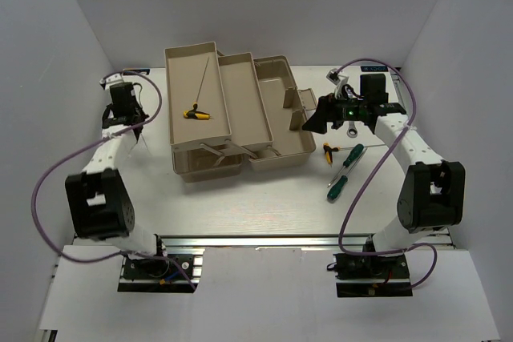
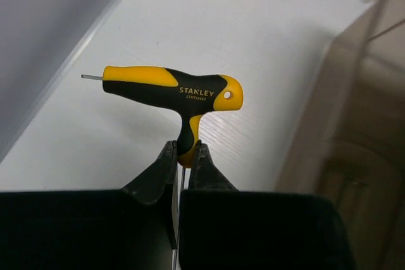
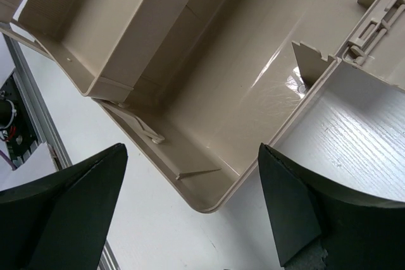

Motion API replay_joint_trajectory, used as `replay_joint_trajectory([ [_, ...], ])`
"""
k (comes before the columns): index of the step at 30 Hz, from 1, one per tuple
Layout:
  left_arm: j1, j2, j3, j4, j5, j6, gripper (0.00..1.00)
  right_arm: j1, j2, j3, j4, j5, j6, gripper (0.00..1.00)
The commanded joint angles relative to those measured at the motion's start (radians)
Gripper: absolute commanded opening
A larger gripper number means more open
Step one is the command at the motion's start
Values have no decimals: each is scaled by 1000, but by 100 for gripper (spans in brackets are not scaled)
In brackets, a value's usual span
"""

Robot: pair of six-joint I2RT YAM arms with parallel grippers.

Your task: Sort the tools into containers

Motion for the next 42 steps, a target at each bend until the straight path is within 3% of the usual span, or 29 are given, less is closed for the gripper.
replay_joint_trajectory([
  [1,-100,-171,29,-101,-185,-26,0,-6,-64,1,19,-26,3,89],
  [3,-133,-261,36,-130,-265,-38,0,-5,-73,-6,16,-11,7,89],
  [7,-186,-375,83,-152,-268,-54,0,-6,-93,-16,10,36,7,83],
  [10,-194,-398,164,-132,-169,-26,0,-5,-108,-29,13,69,-10,63],
  [11,-200,-392,218,-135,-150,-22,0,-6,-111,-30,13,75,-14,47],
  [13,-222,-362,279,-164,-95,-6,0,-6,-116,-29,5,78,-22,35],
  [14,-232,-352,302,-164,-72,3,0,-6,-118,-29,2,79,-23,34],
  [16,-251,-326,350,-152,35,29,0,-6,-124,-36,0,89,-23,35],
  [24,-344,-144,604,-253,201,-22,0,-6,-176,-84,-6,127,-36,42],
  [29,-386,-47,600,-265,169,-37,0,-8,-182,-91,-19,179,-40,64],
  [33,-415,-21,519,-259,132,-63,0,-32,-173,-91,-27,211,-24,70],
  [34,-421,-25,501,-257,116,-66,2,-40,-167,-90,-29,225,-11,71],
  [37,-430,-61,429,-238,91,-89,30,-70,-154,-90,-15,331,56,80],
  [39,-430,-75,402,-227,89,-95,51,-75,-147,-90,-27,447,73,79],
  [42,-430,-84,433,-242,91,-91,62,-75,-144,-113,-44,568,105,76],
])
